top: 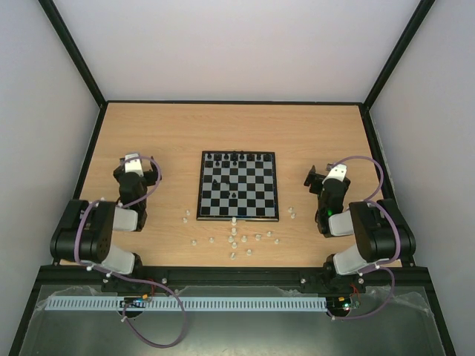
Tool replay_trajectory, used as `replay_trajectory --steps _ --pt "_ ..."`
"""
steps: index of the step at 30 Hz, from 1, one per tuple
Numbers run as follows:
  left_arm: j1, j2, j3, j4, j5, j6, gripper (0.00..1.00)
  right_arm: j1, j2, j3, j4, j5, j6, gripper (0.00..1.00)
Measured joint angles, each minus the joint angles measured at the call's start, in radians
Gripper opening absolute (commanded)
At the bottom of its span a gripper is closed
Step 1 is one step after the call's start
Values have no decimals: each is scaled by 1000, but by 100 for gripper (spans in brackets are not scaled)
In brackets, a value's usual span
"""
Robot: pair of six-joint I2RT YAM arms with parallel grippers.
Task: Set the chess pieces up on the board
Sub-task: Pick up the chess piece from the chessboard.
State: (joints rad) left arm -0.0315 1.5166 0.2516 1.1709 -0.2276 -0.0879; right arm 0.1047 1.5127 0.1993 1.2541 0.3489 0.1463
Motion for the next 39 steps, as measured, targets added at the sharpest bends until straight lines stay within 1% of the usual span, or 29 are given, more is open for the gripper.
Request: replay_trajectory --steps 2,5,6,10,11,12,14,16,17,21,23,24,26,29,33,35,36,39 --pt "-1 -61 2 -80 -5 0 100 0 -19 2 -26 2 1 99" --pt "-3 -241 76 -325 -29 -26 99 0 -142 67 -241 18 27 99" --pt "-3 -306 119 -401 -26 -34 99 0 -204 130 -365 16 45 98" --pt "-5 -531 242 -610 14 -90 99 -1 -364 415 -709 -74 157 99" --pt "-9 -597 276 -679 30 -126 99 -1 -390 481 -775 -108 188 99" --pt "-10 -633 294 -708 36 -153 99 -1 -413 536 -829 -143 230 99" --pt "-14 -711 354 -786 46 -256 100 0 -460 636 -939 -246 316 99" --pt "-14 -742 428 -851 53 -343 99 0 -476 705 -1033 -344 359 99" --pt "-14 -737 492 -898 60 -384 99 1 -469 752 -1087 -416 386 99" --pt "-14 -626 799 -1077 129 -462 99 6 -415 825 -1187 -616 449 98" --pt "-16 -571 902 -1139 193 -474 99 11 -385 824 -1243 -671 500 99" --pt "-21 -551 929 -1167 228 -477 99 11 -371 824 -1272 -687 525 99" --pt "-40 -537 930 -1218 291 -477 99 8 -348 815 -1298 -724 555 99" --pt "-63 -549 871 -1260 405 -479 100 8 -341 763 -1308 -768 576 99" --pt "-68 -609 694 -1179 583 -536 100 47 -326 752 -1339 -758 558 99" --pt "-71 -635 600 -1135 651 -576 99 107 -304 759 -1356 -711 533 98" --pt "-76 -635 576 -1126 673 -587 100 159 -282 768 -1367 -674 517 99" --pt "-133 -601 553 -1128 689 -592 100 288 -215 792 -1388 -580 482 98"
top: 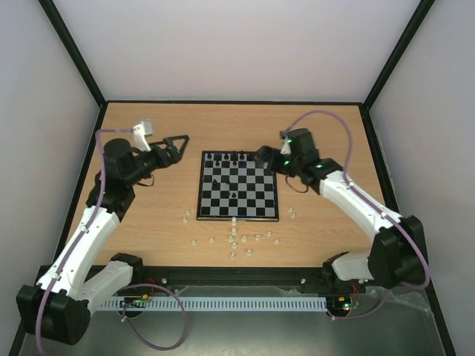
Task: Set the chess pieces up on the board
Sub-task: Pick up the chess piece from the chessboard.
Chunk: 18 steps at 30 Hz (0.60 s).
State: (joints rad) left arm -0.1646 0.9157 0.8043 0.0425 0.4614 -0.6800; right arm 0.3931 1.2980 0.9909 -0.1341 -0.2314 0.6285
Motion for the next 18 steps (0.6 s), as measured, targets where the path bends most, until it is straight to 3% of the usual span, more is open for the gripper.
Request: replay_trajectory --steps 4,7,11,18 --pt "-210 9 -21 -36 -121 28 100 190 97 11 -31 173 -41 98" --pt "-342 -17 -62 -85 -237 37 100 303 160 11 -53 288 -61 83" --pt "-381 -59 -118 -169 -336 37 99 365 204 11 -74 352 -89 66" --pt "-382 -212 -223 -259 -375 35 100 368 205 11 -95 380 -135 59"
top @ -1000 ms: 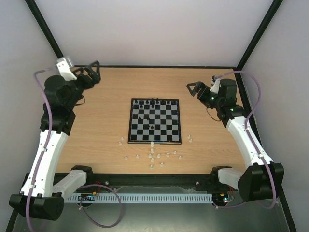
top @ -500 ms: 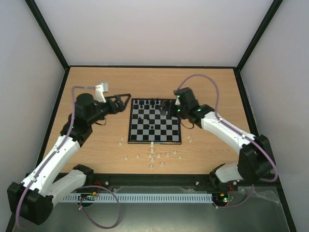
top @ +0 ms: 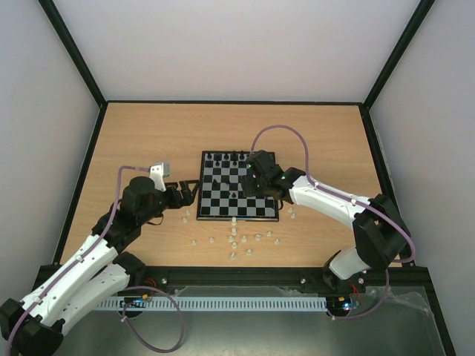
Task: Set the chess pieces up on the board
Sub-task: Pick up the chess piece from the chessboard.
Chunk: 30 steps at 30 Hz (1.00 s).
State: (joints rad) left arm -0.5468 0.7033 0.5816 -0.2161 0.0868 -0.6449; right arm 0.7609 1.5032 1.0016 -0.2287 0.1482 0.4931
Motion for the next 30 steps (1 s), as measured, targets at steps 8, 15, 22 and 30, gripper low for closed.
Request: replay_trajectory --steps 8,15,22,30 --pt "0 3 -108 29 -23 -27 100 20 26 5 -13 -9 -46 50" --pt "0 6 -113 47 -111 -21 100 45 152 24 -13 -32 -76 44" --pt "0 40 -120 46 -159 -38 100 76 216 86 -12 -41 -92 37" --pt "0 80 -134 50 -130 -43 99 79 247 121 -13 -29 -103 30"
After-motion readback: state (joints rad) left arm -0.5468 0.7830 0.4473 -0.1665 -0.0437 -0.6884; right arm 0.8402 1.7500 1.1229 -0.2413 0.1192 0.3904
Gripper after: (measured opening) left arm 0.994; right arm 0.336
